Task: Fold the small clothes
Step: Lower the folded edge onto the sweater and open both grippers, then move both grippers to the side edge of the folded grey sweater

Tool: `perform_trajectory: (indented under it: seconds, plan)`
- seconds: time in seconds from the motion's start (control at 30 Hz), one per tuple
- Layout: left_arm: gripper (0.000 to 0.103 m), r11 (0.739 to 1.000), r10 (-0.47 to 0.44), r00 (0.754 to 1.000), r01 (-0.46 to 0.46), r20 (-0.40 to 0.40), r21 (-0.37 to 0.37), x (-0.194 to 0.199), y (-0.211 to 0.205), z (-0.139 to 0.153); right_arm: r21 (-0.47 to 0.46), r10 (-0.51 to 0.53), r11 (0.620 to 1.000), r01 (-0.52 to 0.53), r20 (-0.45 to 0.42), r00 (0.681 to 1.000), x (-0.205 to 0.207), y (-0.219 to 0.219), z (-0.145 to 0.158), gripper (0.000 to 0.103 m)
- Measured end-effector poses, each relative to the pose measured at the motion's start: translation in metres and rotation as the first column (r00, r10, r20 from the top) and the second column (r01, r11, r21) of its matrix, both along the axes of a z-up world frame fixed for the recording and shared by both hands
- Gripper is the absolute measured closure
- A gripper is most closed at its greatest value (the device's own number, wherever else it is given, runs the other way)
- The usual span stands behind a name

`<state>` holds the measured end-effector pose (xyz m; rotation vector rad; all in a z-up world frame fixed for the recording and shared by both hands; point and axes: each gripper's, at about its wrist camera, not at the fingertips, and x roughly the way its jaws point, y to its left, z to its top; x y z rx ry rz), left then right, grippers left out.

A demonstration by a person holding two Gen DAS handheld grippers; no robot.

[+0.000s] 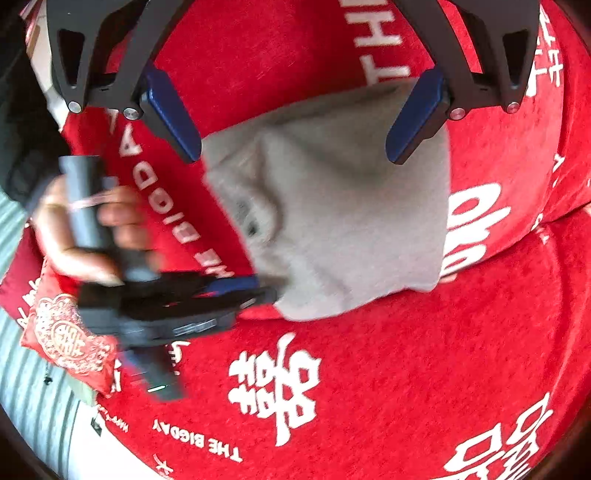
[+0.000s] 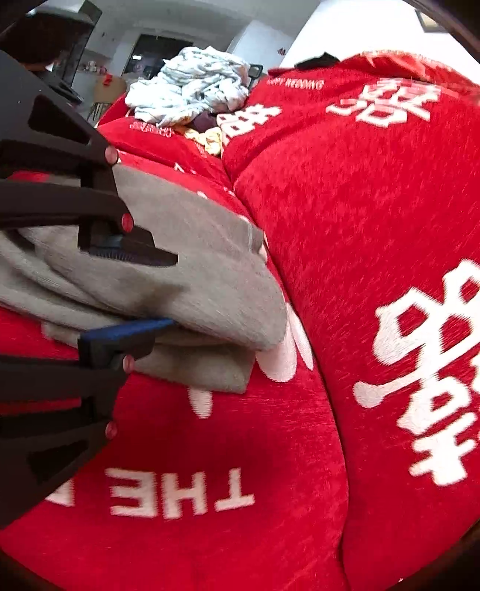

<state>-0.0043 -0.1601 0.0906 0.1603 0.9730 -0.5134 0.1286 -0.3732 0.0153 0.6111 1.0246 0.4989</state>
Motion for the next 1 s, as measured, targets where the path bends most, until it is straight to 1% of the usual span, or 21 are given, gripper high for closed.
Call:
perform_trajectory:
  seconds: [0.03,0.1,0.17,0.2,0.23,0.27,0.3,0.37,0.47,0.5,0.57,0.6,0.63,0.7,0.77,0.83,0.87,0.93,0.97,1.0]
  plan:
    - [0.003,1.0,0.008,1.0,-0.008,-0.001,0.009,0.001,0.004,-0.004,-0.002,-0.003,1.0,0.003,0.017,1.0,-0.012,-0.001,0.006,0.056]
    - [0.003,0.999,0.032,0.999,-0.032,0.0,0.022,0.0,0.014,-0.01,-0.063,-0.02,0.998,0.024,0.073,0.997,-0.038,-0.001,0.023,0.055]
    - [0.003,0.998,0.061,0.998,-0.061,-0.015,0.004,0.001,0.025,-0.015,-0.115,-0.021,0.993,0.038,0.146,0.989,-0.061,0.005,0.04,0.055]
    - [0.003,0.997,0.081,0.996,-0.081,-0.025,-0.01,0.003,0.031,-0.017,-0.117,-0.009,0.993,0.032,0.191,0.982,-0.075,0.01,0.049,0.055]
    - [0.003,0.995,0.1,0.995,-0.1,-0.032,-0.021,0.006,0.036,-0.018,-0.101,0.025,0.995,-0.002,0.229,0.973,-0.088,0.021,0.057,0.055]
    - [0.003,0.992,0.117,0.992,-0.119,-0.036,-0.033,0.01,0.04,-0.019,-0.089,0.052,0.996,-0.032,0.237,0.97,-0.093,0.028,0.059,0.055]
    - [0.003,0.99,0.136,0.99,-0.137,-0.03,-0.039,0.014,0.044,-0.02,-0.053,0.105,0.994,-0.095,0.238,0.965,-0.099,0.042,0.059,0.055]
    - [0.003,0.983,0.184,0.983,-0.184,-0.022,-0.02,0.021,0.051,-0.022,0.003,0.15,0.988,-0.155,0.214,0.965,-0.1,0.057,0.053,0.055]
    - [0.003,0.973,0.23,0.972,-0.23,-0.042,0.009,0.028,0.065,-0.031,0.047,0.18,0.981,-0.188,0.14,0.974,-0.095,0.072,0.03,0.055]
    - [0.003,0.97,0.243,0.969,-0.242,-0.044,0.024,0.03,0.07,-0.035,0.045,0.178,0.982,-0.184,0.111,0.978,-0.094,0.072,0.021,0.055]
    - [0.003,0.968,0.25,0.967,-0.249,-0.053,0.037,0.033,0.078,-0.042,-0.078,0.102,0.992,-0.098,0.049,0.994,-0.093,0.062,0.001,0.056]
    - [0.003,0.968,0.248,0.966,-0.246,-0.065,0.045,0.034,0.082,-0.047,-0.076,0.083,0.994,-0.079,0.042,0.996,-0.095,0.057,-0.005,0.06]
    - [0.003,0.968,0.248,0.966,-0.244,-0.073,0.054,0.035,0.084,-0.051,-0.019,0.063,0.998,-0.063,0.035,0.997,-0.098,0.047,-0.013,0.06]
    - [0.003,0.968,0.249,0.964,-0.245,-0.089,0.06,0.035,0.087,-0.056,0.014,0.04,0.999,-0.04,0.034,0.999,-0.104,0.04,-0.015,0.06]
    - [0.003,0.969,0.245,0.965,-0.242,-0.089,0.039,0.033,0.086,-0.049,-0.029,0.04,0.999,-0.038,0.045,0.998,-0.11,0.044,-0.01,0.06]
    - [0.003,0.974,0.225,0.973,-0.225,-0.056,0.006,0.031,0.083,-0.034,-0.112,0.04,0.993,-0.032,0.065,0.997,-0.116,0.052,0.006,0.059]
    - [0.003,0.976,0.217,0.975,-0.217,-0.039,-0.009,0.031,0.081,-0.027,-0.143,0.045,0.989,-0.031,0.092,0.995,-0.117,0.056,0.015,0.058]
    - [0.003,0.976,0.219,0.976,-0.219,-0.009,-0.012,0.037,0.076,-0.017,-0.211,0.069,0.977,-0.029,0.185,0.98,-0.12,0.066,0.039,0.049]
    - [0.003,0.973,0.23,0.973,-0.23,0.002,-0.001,0.042,0.074,-0.015,-0.236,0.08,0.971,-0.027,0.216,0.973,-0.119,0.07,0.048,0.047]
    - [0.003,0.969,0.245,0.969,-0.245,0.011,0.017,0.048,0.072,-0.015,-0.258,0.091,0.966,-0.026,0.244,0.965,-0.114,0.075,0.056,0.043]
